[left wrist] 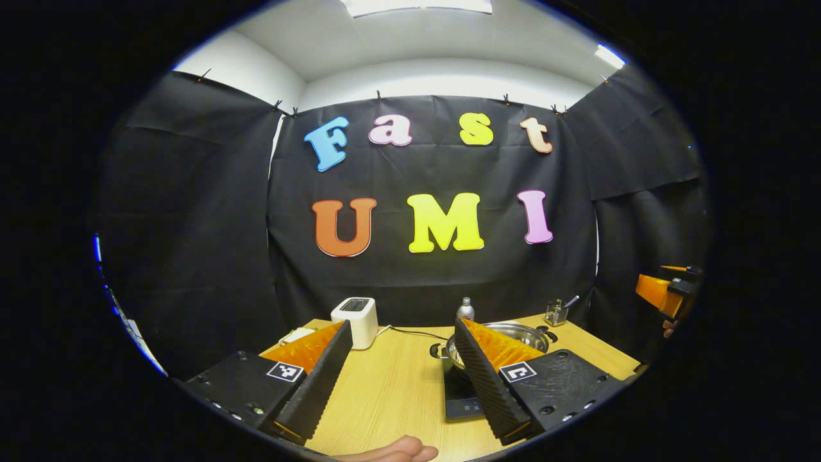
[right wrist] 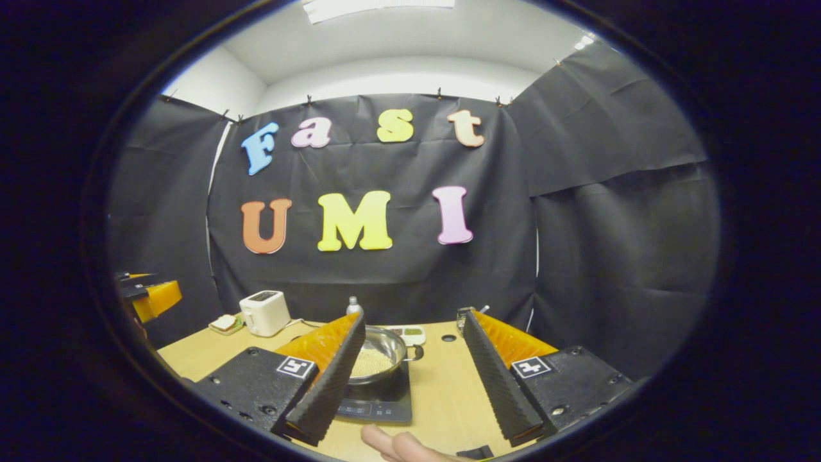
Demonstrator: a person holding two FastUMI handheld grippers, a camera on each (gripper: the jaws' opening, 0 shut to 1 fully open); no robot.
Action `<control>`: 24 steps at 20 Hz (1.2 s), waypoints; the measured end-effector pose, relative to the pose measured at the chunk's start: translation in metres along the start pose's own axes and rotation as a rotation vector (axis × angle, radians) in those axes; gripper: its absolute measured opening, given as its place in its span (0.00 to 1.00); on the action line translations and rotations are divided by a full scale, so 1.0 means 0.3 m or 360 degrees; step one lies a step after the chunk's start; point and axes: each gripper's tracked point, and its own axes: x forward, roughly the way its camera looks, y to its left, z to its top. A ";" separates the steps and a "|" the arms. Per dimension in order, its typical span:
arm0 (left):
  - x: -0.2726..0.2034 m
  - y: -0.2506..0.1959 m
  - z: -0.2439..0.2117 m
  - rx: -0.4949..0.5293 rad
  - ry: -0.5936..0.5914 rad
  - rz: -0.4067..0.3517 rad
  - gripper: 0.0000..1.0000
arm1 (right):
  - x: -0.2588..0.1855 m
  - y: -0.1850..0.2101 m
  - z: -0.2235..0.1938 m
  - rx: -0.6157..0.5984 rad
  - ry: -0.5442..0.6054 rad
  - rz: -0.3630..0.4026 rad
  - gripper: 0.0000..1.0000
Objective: First push the handle of the pot to place it horizontally, then grasp the pot with both hands and set it on the induction cooktop.
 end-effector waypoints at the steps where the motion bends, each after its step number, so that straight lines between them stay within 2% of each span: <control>1: 0.003 -0.004 0.004 -0.0014 0.0009 0.0001 0.95 | -0.020 -0.018 0.024 0.0003 -0.0011 -0.0033 0.95; 3: -0.020 0.001 0.038 -0.0021 -0.0010 0.0004 0.95 | -0.060 -0.036 0.070 0.0036 -0.0026 -0.0043 0.95; 4: -0.034 0.007 0.052 -0.0018 -0.0018 0.0005 0.84 | -0.080 -0.038 0.091 0.0064 -0.0031 -0.0035 0.95; 5: -0.049 0.012 0.065 -0.0010 -0.0026 0.0003 0.84 | -0.092 -0.051 0.103 0.0080 -0.0032 -0.0030 0.96; 6: -0.058 0.012 0.070 0.0002 -0.0025 0.0007 0.95 | -0.103 -0.062 0.113 0.0081 -0.0026 -0.0028 0.95; 10: -0.112 0.024 0.078 0.0049 -0.0026 0.0055 0.95 | -0.146 -0.083 0.142 0.0005 -0.0030 -0.0031 0.95; 14: -0.151 -0.003 0.100 0.0044 -0.0067 0.0017 0.95 | -0.176 -0.082 0.177 -0.0009 -0.0097 -0.0052 0.96; 15: -0.158 0.010 0.106 0.0047 -0.0083 0.0028 0.87 | -0.187 -0.077 0.178 0.0000 -0.0107 -0.0051 0.94; 16: -0.162 0.015 0.115 0.0046 -0.0092 0.0033 0.96 | -0.193 -0.074 0.177 0.0008 -0.0113 -0.0050 0.95; 24: -0.153 -0.002 0.085 0.0018 -0.0069 -0.0028 0.97 | -0.189 -0.085 0.147 -0.0011 -0.0108 -0.0071 0.97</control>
